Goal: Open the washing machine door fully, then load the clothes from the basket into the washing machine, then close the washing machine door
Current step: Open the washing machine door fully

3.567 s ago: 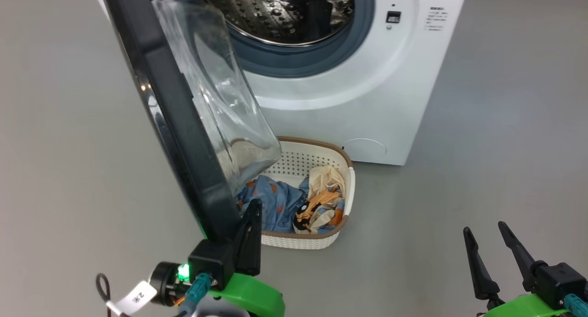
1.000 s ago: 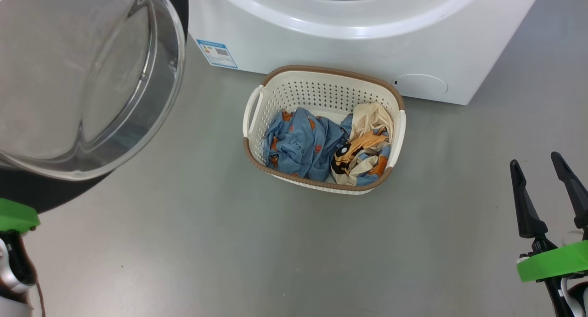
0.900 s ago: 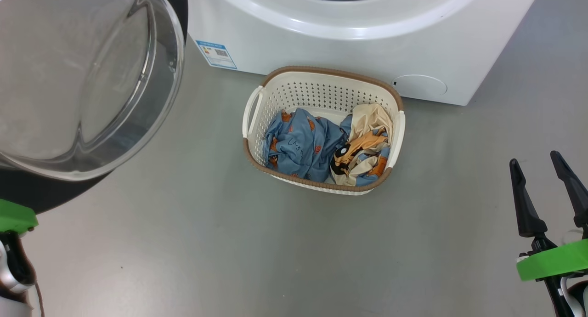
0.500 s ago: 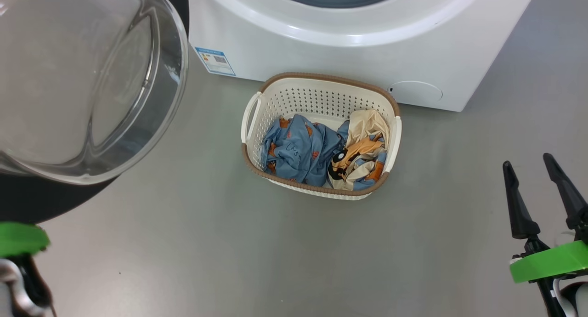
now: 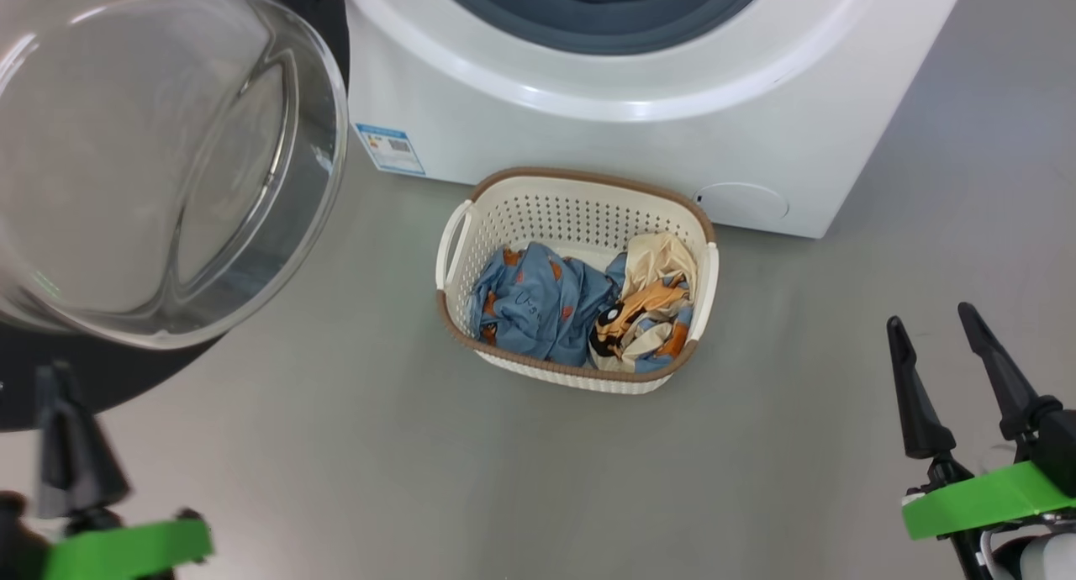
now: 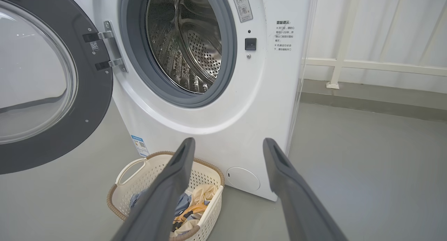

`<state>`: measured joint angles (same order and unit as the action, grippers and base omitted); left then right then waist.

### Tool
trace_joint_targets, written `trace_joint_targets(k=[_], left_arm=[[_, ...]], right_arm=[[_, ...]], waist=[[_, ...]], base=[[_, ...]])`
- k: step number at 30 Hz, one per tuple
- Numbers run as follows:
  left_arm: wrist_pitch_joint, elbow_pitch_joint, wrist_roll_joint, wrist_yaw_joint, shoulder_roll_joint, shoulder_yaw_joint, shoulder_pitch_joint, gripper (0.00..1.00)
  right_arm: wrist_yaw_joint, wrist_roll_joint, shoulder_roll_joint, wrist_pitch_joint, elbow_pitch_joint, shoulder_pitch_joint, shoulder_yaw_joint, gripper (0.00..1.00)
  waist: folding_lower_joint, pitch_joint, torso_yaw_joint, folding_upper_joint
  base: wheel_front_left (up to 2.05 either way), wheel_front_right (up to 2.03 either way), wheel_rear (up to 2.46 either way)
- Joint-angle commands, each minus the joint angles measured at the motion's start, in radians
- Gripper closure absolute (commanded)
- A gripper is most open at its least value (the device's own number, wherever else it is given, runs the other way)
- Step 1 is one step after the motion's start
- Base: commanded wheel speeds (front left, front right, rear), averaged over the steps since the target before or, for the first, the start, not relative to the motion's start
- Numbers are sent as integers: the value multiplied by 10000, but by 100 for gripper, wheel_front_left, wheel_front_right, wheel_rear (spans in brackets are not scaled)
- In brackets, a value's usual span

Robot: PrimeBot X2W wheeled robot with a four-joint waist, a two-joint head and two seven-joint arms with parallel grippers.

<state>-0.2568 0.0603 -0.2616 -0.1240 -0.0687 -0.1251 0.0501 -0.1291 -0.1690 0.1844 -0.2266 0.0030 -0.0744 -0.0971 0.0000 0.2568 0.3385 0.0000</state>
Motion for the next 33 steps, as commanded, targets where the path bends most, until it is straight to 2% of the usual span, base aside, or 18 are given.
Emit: trace_joint_targets(k=[1, 8, 10, 12, 13, 14, 33], left_arm=[[-49, 438, 160, 124, -177, -132, -109, 100], [46, 927, 363, 516, -7, 1200, -725, 100], [139, 917, 348, 556, 23, 1480, -787, 80], [239, 854, 295, 607, 40, 1671, -826, 52], [278, 793, 272, 628, 44, 1735, -835, 22], [295, 738, 261, 677, 36, 1795, -835, 0], [815, -593, -74, 1230, -191, 2336, -752, 0]], right_arm=[[-16, 99, 3, -83, -306, 117, 296, 0], [-16, 118, -336, -139, -421, 454, 349, 0], [-16, 138, -410, -150, -467, 535, 375, 0], [-16, 172, -460, -159, -471, 605, 404, 0], [-16, 178, -492, -166, -466, 649, 400, 0], [-16, 189, -520, -171, -465, 693, 403, 0], [-16, 161, -882, 101, -571, 1436, 686, 0]], waist=[[0, -174, -116, 0], [0, -655, -528, 0], [0, -769, -685, 0], [0, -888, -844, 0], [0, -961, -914, 0], [0, -1036, -986, 0], [0, -2273, -2501, 0]], base=[[0, 0, 0], [0, 0, 0], [0, 0, 0], [0, 0, 0], [0, 0, 0], [0, 0, 0], [0, 0, 0]])
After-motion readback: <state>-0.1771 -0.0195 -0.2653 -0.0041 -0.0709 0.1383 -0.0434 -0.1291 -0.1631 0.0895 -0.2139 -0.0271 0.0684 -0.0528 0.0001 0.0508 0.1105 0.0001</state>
